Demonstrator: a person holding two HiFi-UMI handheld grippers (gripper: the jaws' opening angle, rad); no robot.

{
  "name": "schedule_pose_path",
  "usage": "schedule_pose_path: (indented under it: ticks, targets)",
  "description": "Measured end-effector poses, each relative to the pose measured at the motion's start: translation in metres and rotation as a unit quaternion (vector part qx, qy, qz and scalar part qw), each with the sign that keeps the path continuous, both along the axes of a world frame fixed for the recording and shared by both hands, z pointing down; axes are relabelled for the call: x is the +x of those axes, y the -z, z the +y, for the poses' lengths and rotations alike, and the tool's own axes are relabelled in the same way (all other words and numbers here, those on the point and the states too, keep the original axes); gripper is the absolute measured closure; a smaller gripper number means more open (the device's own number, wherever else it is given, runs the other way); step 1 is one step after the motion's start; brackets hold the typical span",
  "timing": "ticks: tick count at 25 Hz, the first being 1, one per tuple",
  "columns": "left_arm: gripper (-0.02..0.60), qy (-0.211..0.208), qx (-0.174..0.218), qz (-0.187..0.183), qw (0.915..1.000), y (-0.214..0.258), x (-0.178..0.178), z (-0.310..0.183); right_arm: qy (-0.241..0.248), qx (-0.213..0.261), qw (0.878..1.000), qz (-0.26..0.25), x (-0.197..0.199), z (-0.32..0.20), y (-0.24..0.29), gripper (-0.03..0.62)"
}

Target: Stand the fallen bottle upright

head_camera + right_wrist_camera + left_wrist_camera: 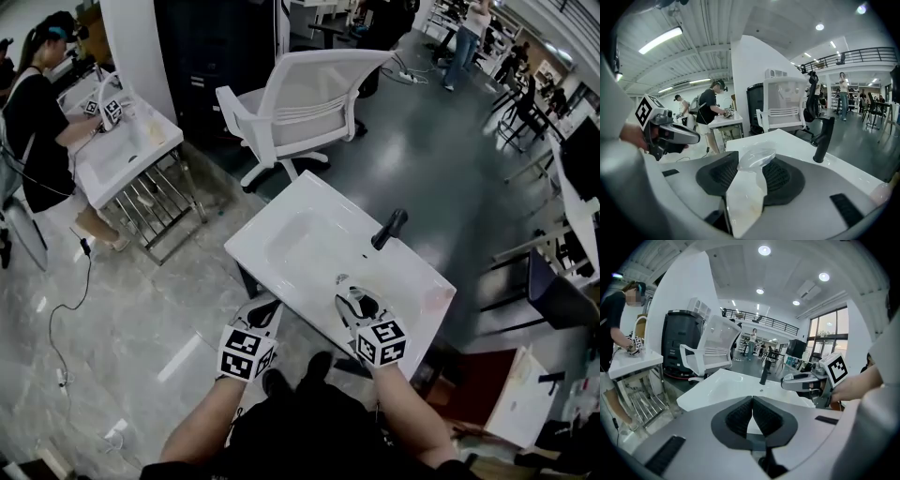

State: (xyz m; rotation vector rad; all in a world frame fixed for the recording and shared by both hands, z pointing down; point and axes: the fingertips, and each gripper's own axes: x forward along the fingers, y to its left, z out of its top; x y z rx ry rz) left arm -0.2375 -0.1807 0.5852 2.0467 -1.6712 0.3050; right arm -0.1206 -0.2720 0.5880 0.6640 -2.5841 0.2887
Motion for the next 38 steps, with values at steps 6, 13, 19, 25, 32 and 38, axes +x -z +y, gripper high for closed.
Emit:
schedule_pose_path:
  ticks: [6,13,19,25,32,38]
  targets:
    - [0.565,-0.041,0.008,-0.01,0.9991,0.006,0.029,-0.036,-0.027,-0.017,0.999,-0.036,0.017,-0.033,0.007,0.416]
    - [0.563,-0.064,0.014,-0.041,0.997,0.012,0.054,-0.076,-0.047,-0.031,0.996,-0.07,0.034,-0.075,0.013,0.404]
    - [0.563,-0.072,0.01,-0.042,0.9965,0.016,0.074,-0.108,-0.055,-0.006,0.997,-0.055,0.055,-0.109,0.014,0.404]
    - [0.563,-0.07,-0.008,-0.04,0.9967,0.006,0.082,-0.126,-0.053,0.019,0.997,-0.045,0.067,-0.133,0.01,0.411]
    - [0.564,-0.059,-0.025,-0.044,0.997,0.001,0.083,-0.127,-0.062,0.054,0.996,-0.024,0.069,-0.136,0.011,0.48]
    - [0.563,-0.051,-0.034,-0.041,0.9973,-0.002,0.08,-0.119,-0.082,0.059,0.995,-0.019,0.083,-0.136,0.016,0.484]
